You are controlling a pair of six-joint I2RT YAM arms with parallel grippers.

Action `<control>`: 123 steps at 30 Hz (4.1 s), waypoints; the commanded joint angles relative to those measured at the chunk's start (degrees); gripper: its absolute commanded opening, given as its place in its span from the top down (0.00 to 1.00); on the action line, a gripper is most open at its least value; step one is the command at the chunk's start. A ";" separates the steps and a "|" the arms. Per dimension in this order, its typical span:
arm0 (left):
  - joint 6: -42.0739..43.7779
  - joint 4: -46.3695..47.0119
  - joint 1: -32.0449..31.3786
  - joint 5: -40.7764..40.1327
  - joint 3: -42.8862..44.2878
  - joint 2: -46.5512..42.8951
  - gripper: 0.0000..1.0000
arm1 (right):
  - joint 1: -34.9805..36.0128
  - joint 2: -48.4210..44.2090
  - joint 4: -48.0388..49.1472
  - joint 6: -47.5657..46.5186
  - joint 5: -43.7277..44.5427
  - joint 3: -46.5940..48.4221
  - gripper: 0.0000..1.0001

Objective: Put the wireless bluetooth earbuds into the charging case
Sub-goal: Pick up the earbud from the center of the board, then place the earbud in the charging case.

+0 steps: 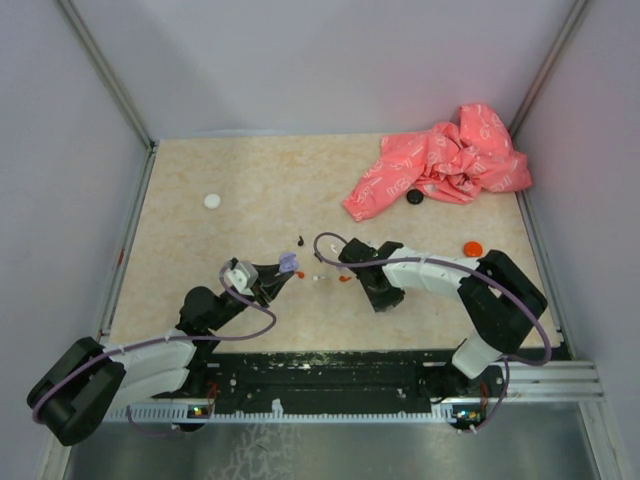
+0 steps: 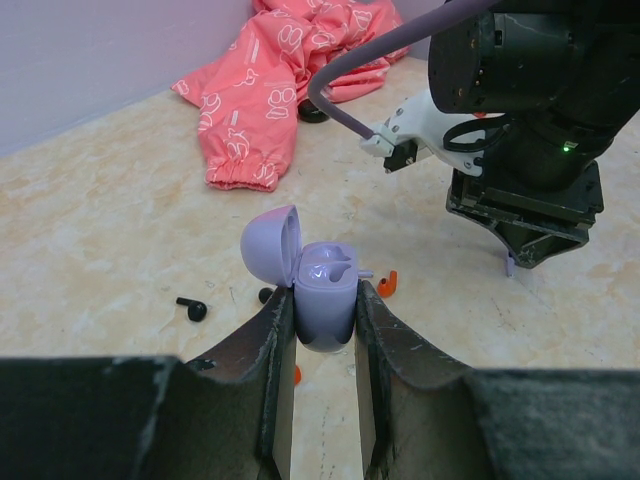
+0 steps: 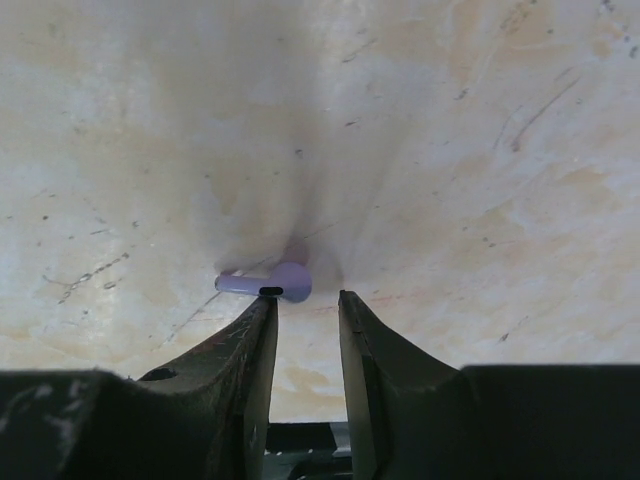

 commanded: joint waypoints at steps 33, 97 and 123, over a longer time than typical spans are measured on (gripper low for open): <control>-0.25 0.34 -0.15 0.75 -0.55 -1.62 0.99 | -4.58 -10.18 10.01 13.50 -2.23 -6.37 0.65; -3.26 29.51 -0.15 10.12 3.76 8.31 0.99 | 2.55 -34.94 56.06 -13.33 -24.23 -2.26 0.82; -8.88 25.50 -0.15 13.39 8.13 5.92 0.99 | 5.37 -31.60 74.34 -13.64 -32.33 -9.58 0.83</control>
